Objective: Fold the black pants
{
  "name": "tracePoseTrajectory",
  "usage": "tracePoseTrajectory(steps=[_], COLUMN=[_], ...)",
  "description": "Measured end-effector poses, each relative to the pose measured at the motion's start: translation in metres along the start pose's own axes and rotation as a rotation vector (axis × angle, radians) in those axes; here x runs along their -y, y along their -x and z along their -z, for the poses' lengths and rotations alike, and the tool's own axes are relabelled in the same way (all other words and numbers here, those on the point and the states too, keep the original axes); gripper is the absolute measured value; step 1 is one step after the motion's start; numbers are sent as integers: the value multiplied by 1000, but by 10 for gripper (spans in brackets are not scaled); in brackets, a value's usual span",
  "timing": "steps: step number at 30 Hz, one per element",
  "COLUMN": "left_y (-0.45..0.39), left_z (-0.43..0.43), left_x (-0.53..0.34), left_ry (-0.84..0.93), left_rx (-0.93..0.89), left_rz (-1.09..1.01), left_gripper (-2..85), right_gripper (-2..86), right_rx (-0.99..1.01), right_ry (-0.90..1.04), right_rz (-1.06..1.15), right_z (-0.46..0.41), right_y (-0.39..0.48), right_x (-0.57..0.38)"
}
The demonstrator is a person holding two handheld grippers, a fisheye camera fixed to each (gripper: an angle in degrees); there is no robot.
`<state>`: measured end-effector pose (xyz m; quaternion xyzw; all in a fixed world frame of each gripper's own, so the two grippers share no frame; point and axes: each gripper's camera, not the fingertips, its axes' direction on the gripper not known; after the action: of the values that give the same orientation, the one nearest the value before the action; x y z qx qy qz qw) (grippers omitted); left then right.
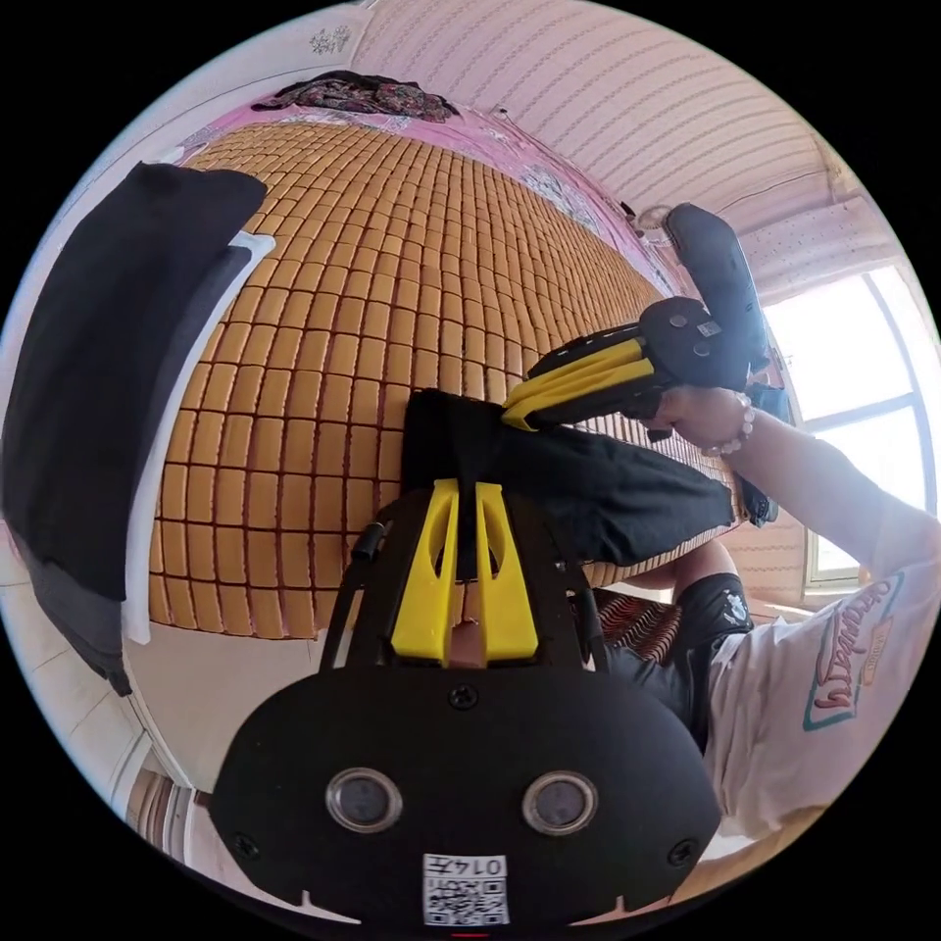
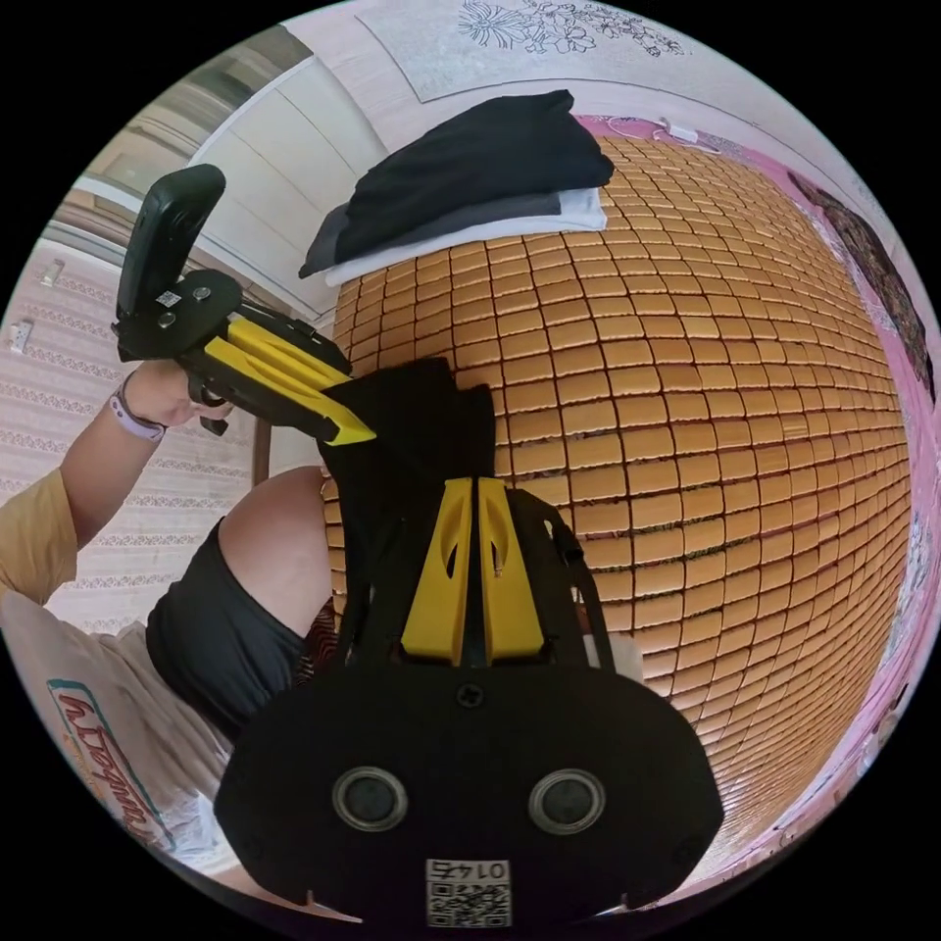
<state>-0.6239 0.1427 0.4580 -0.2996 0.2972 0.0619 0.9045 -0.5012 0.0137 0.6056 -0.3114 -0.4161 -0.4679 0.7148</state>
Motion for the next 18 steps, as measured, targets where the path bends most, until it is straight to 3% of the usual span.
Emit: tracePoseTrajectory(steps=[5,9,11,15,18], left_y=[-19,-15,-1,20,2], left_z=[-10,-4,7,47,68], left_x=[5,7,5,-25,-51], left_ry=[-1,-45,-90,-279,-345], left_rx=[217,580,555,265,333], left_rz=[-26,56,168,326,306], left_gripper=[4,15,24,59,59], right_gripper=[-4,-7,-8,-5,-2], right_rx=[-59,-102,-132,-168,-194], right_ry=[-51,-187,-247,-262,-215], right_rz=[-75,-107,-161,-380,-579], right_z=[-8,31,58,77,75], right_y=[5,5,-4,-22,-22], right_x=[-1,-37,-89,-193,-275])
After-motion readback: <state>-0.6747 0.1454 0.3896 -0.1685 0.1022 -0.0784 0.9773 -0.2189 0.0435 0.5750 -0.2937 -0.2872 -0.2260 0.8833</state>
